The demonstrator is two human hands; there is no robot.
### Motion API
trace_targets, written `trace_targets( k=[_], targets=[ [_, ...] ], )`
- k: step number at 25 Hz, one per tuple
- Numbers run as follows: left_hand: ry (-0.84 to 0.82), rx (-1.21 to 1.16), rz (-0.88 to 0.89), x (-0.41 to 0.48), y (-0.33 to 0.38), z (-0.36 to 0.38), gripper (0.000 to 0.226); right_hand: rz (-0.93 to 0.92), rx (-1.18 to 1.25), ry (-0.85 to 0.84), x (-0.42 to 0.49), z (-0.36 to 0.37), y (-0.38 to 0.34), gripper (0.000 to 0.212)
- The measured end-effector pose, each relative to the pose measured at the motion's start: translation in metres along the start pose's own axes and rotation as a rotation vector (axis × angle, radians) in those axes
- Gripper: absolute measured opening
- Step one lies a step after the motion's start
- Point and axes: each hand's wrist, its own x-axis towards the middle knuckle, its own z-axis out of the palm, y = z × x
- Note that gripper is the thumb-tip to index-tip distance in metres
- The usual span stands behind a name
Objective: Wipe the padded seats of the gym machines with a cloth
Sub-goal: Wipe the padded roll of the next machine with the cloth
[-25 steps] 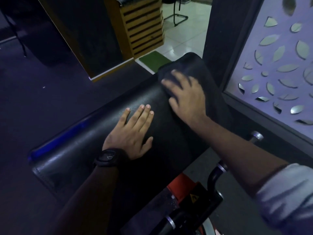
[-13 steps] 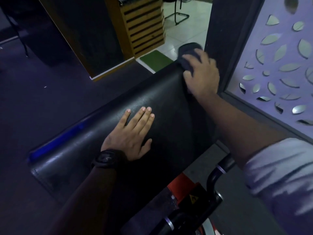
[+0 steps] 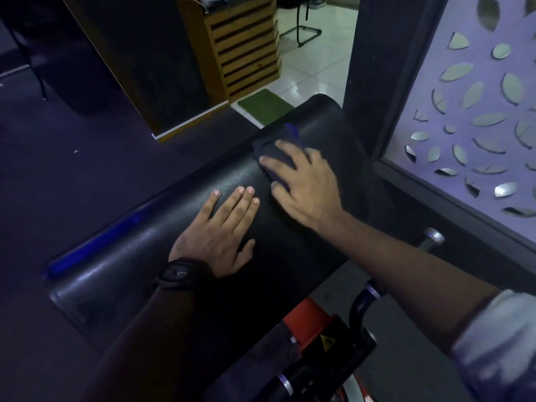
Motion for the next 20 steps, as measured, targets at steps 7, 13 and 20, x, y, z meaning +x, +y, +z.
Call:
trace_targets(
  k=[7,13,20],
  targets=[
    [-0.007,0.006,0.002,-0.001,0.0,0.001,0.075,0.073,-0.003,0.066,0.012,0.004,-0.021,0.051],
    [0.021,0.017,0.011,-0.001,0.0,0.001,0.073,0.448,0.121,0.102,0.014,0.001,-0.004,0.051],
    [0.036,-0.012,0.028,-0.002,0.0,0.002,0.071,0.087,0.065,-0.041,0.029,-0.007,-0.006,0.047]
  ],
)
